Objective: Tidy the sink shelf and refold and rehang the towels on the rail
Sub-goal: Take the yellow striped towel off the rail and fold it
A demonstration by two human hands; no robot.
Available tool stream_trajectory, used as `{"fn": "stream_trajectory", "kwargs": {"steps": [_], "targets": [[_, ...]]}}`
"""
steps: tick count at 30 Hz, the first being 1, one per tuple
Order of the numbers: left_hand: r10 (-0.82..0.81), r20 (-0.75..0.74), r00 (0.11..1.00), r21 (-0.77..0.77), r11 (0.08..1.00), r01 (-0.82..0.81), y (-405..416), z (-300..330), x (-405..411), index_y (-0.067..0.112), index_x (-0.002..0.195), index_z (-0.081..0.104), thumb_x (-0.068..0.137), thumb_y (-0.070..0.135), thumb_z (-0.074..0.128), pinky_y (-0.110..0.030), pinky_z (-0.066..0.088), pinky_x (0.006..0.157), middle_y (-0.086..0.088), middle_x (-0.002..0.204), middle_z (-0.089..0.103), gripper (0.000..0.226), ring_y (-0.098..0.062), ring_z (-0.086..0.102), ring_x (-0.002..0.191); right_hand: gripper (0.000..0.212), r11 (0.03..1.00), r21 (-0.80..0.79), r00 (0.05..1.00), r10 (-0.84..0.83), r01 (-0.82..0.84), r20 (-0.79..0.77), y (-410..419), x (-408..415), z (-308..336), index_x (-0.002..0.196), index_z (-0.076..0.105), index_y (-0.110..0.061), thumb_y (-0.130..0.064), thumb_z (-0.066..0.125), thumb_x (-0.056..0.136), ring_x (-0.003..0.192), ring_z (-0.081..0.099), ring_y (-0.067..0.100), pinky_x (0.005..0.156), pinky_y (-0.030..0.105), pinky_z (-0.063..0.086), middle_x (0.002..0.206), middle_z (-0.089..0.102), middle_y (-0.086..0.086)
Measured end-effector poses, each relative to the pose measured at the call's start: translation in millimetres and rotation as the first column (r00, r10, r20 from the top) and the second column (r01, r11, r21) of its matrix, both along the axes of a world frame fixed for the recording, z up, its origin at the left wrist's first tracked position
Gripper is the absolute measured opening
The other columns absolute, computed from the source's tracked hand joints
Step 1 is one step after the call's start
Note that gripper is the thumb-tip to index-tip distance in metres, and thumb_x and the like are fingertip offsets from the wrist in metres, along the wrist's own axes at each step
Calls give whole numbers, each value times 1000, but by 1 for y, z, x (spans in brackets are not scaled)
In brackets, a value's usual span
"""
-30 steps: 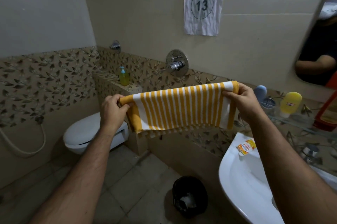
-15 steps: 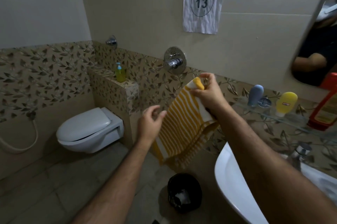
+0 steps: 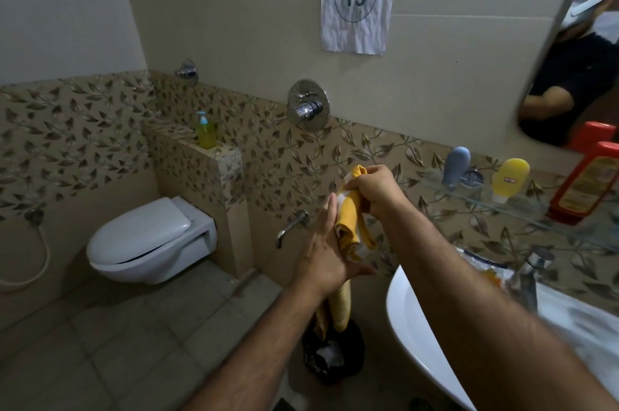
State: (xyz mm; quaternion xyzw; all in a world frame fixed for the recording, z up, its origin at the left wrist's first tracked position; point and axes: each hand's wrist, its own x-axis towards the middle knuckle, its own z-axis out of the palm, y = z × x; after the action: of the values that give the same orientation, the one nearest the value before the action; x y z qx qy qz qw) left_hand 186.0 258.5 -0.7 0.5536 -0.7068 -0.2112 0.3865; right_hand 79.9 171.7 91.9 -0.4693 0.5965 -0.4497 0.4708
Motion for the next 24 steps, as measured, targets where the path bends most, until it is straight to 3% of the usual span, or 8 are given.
{"fn": "stream_trajectory", "kwargs": {"steps": [3,6,8,10,13,18,20,24], "targets": [[153,5,988,-156,976,-150,5,-8,-9,29,154,-4,74,42,80,-24,10,114,6,163,4,117,-9,7,147,19,1000,19,995,-16,14,95,0,1,1,97,61,0,10,62,81,80,63,30,69,43,59,92,59,19],[231,-164,959,-226,938,-264,2,-5,-8,22,149,32,83,9,68,-39,41,109,-5,150,42,77,-24,45,134,20,1000,19,991,-8,6,136,1,2,3,101,60,4,9,58,82,64,59,26,47,31,55,82,54,17],[251,-228,941,-212,930,-299,-5,3,0,16,134,53,78,13,65,-40,53,90,-9,124,64,57,-28,62,111,27,1000,-10,986,11,-9,169,0,0,5,109,57,7,7,57,81,60,59,25,44,29,52,86,54,19],[243,-355,903,-113,947,-300,-12,17,11,20,114,64,76,26,63,-36,55,81,-2,101,72,38,-23,68,94,43,999,-21,965,45,-41,258,-1,-5,7,123,49,5,1,62,83,68,65,28,55,40,59,98,58,22],[175,-620,765,-10,973,-231,-24,40,24,25,103,66,81,22,68,-19,49,89,8,103,69,22,-11,64,102,55,989,-100,911,140,-109,388,1,-14,2,130,36,-10,-19,71,89,84,70,30,77,48,60,110,61,20],[139,-797,588,217,974,64,-25,73,50,20,99,70,97,21,55,-37,52,96,3,98,72,15,-21,67,104,100,940,-294,981,189,-171,33,6,-30,-19,147,30,-25,-44,86,67,114,60,22,91,38,54,132,53,11],[65,-839,540,209,955,210,-23,81,55,17,102,67,100,23,46,-36,56,86,-2,96,75,23,-19,70,94,116,922,-237,942,329,-306,63,8,-38,-20,149,30,-24,-49,90,53,119,59,24,95,40,53,136,54,8],[6,-860,510,182,938,296,-24,83,63,14,95,64,103,21,35,-26,59,62,0,77,76,31,-17,72,76,56,794,-274,796,590,-543,132,21,-50,2,113,63,-10,-30,87,66,96,71,23,79,33,59,104,73,7]]}}
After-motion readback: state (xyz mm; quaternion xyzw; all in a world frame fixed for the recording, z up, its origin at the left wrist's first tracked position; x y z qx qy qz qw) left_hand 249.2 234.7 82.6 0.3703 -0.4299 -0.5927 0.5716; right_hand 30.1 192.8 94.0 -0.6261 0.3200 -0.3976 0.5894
